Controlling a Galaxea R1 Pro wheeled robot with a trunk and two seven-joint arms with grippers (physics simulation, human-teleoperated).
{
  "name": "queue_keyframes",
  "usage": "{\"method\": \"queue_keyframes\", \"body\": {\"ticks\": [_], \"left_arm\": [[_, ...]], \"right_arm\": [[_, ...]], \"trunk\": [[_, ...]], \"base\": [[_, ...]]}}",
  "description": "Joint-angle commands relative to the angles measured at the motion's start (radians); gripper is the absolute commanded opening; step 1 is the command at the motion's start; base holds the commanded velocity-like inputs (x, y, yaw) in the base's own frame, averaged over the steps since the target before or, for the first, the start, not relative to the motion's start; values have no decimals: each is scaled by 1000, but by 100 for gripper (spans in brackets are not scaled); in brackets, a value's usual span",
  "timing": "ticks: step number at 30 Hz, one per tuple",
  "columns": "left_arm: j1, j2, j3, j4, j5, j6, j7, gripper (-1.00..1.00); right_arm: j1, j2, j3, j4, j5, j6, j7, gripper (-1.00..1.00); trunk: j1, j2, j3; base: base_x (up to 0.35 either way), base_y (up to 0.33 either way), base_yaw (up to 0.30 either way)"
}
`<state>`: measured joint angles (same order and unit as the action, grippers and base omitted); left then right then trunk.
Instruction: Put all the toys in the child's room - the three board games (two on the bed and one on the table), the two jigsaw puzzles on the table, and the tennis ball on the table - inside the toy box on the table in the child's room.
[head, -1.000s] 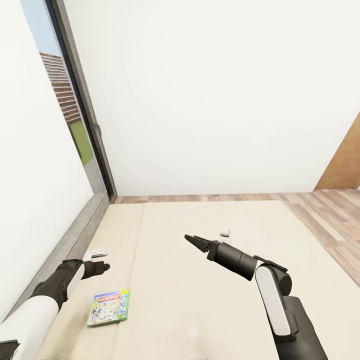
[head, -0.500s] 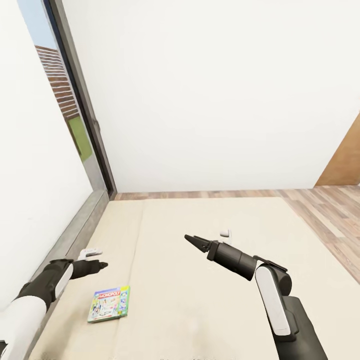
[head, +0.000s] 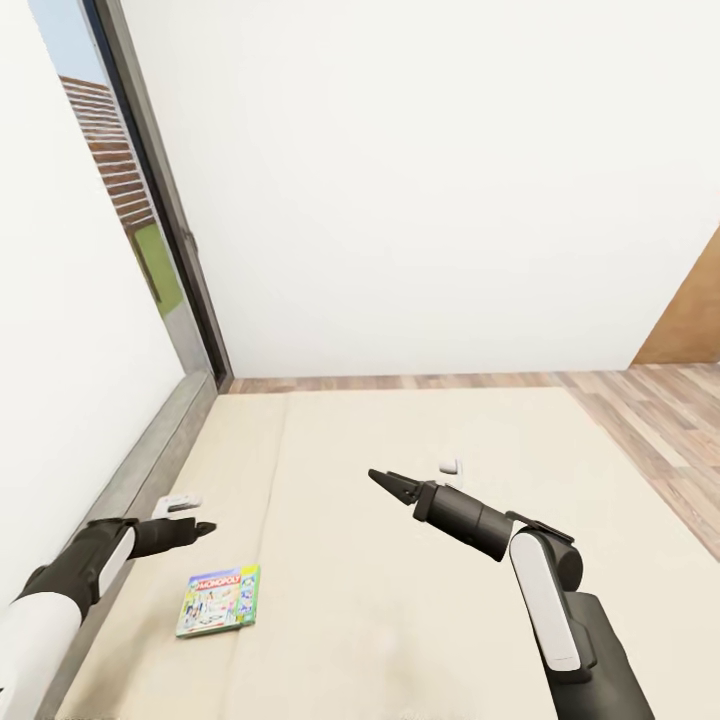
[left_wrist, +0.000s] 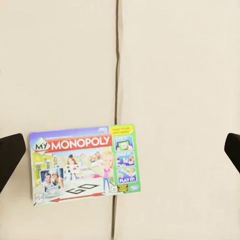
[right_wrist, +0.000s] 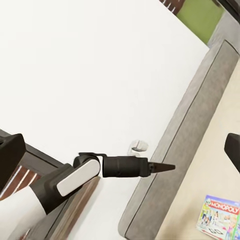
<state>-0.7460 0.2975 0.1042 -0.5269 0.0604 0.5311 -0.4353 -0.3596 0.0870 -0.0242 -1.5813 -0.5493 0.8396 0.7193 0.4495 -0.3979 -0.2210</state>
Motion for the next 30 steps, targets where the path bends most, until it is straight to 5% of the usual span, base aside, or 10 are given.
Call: {"method": "queue_keyframes", "body": {"ticks": [1,9,30], "left_arm": [[0,1,6,-1,7,9,-2,100],[-1,1,33,-2,7,9,-3,100],[-1,-6,38,-2,7,11,10,100]], "right_arm": [[-1,1,-2,0,0,6,3,100],[-1,5,0,0,6,6,0,100],[-1,7,0,0,9,6,2,100]], "trunk": [[1,-2,-4],[1,-2,-17],[1,-2,-52]], "base": [[0,0,0],[0,0,0],[0,0,0]]}}
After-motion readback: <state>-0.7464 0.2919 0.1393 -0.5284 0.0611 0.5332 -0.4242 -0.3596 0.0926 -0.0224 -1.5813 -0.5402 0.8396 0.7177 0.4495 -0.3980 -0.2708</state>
